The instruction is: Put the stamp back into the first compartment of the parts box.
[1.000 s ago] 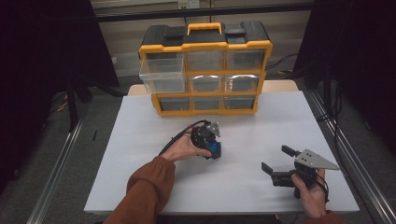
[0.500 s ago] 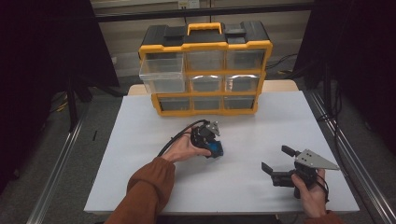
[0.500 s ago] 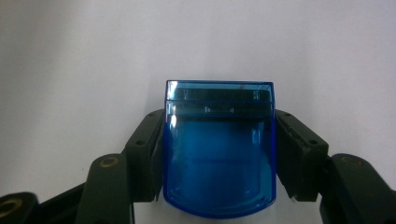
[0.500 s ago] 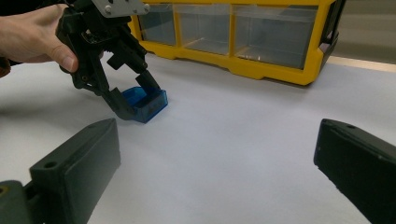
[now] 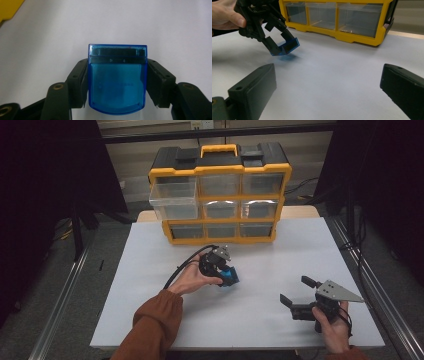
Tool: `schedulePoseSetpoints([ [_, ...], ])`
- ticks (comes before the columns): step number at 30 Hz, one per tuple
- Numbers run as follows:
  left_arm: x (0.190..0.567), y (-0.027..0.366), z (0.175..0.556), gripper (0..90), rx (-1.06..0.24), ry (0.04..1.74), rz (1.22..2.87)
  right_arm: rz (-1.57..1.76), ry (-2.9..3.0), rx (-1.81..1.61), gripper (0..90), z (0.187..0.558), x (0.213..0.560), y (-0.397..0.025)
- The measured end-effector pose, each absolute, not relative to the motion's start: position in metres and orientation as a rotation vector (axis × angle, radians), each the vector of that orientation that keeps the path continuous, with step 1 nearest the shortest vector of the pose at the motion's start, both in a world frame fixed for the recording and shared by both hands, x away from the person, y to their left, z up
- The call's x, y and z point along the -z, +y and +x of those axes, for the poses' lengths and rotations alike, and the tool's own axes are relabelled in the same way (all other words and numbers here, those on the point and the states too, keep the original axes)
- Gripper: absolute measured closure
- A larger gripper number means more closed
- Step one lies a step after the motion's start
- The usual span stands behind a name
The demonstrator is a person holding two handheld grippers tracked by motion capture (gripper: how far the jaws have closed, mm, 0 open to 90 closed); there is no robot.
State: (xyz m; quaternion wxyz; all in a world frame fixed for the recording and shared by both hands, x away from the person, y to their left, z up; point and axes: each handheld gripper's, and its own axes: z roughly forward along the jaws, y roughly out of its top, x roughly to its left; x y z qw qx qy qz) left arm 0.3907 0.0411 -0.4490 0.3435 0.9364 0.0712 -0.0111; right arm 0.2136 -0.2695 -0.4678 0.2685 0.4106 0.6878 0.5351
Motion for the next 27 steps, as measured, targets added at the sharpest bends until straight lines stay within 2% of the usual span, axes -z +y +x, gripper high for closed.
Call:
schedulePoseSetpoints([
  [13,0.421,0.065,0.375,41.4,-0.038,0.183,2.367,1.109,1.855,-1.449,0.4,0.213,0.468,-0.269],
  [27,0.413,0.090,0.368,41.3,-0.076,0.270,2.216,1.113,1.847,-1.447,0.4,0.213,0.468,-0.270],
])
